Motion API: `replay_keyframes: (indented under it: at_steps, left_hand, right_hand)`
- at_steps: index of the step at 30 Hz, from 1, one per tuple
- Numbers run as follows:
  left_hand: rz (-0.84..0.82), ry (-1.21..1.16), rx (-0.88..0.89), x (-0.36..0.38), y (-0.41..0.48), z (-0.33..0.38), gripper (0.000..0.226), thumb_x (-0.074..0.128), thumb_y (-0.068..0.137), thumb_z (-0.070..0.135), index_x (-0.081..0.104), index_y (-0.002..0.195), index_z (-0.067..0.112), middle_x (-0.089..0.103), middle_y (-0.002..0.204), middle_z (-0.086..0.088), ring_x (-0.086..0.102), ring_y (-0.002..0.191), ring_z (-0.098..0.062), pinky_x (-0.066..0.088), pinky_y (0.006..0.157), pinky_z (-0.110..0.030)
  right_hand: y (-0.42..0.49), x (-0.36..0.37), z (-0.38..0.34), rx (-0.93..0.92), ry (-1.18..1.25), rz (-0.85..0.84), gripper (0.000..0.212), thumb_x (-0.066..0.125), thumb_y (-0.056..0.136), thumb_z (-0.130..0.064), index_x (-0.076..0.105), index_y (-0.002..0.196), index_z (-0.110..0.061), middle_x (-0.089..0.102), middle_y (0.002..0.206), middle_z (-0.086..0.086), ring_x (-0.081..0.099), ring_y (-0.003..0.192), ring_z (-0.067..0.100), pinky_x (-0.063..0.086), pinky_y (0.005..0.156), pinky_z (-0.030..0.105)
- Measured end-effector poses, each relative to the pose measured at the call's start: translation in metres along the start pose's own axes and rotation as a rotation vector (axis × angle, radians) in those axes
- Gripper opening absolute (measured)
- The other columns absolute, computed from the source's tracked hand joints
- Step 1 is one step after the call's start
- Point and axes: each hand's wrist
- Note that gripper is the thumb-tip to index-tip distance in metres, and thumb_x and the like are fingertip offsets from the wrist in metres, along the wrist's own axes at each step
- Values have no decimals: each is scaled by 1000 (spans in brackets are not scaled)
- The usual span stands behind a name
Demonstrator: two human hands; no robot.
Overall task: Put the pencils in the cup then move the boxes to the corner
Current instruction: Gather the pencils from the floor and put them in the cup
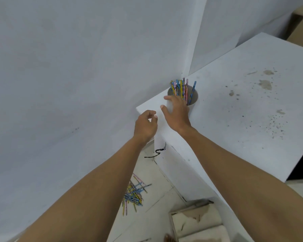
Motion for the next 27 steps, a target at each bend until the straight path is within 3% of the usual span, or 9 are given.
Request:
replay_keyframes:
  at_steps: [8,13,19,27]
  left_hand:
    - [-42,158,105,-50,-56,-86,24,49,98,19,63,116,10,66,116,-4,55,102,-11,36,83,-15]
    - [-76,211,92,-71,-86,-159,19,51,96,18,65,108,11,68,108,-5,56,85,-13,36,73,-19]
    - [-88,241,-4,-71,-107,-259,25,52,96,28,62,115,15,67,110,-2,61,88,-17,48,84,-28]
    - [-140,262,-101,-25,-125,-423,23,54,95,24,64,111,11,68,108,-5,62,101,-20,47,84,-28]
  right_hand:
    - [-100,51,-24,17,-61,-202,28,56,95,-23,58,122,-20,55,130,-2,46,125,19,28,104,32]
    - [-168,94,-16,70,-99,-303,27,56,94,-22,60,120,-19,55,127,0,46,122,22,27,101,33]
    - [-231,161,32,62,-198,-529,28,54,95,-23,57,123,-18,53,128,0,43,125,22,26,102,34]
    - [-304,266,134,53,-329,-750,28,54,94,-24,58,121,-21,54,126,1,46,121,26,31,97,35]
Point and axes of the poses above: each hand's wrist, its own y-axis towards the middle knuckle, its own x-axis out of the palm, z = x × y
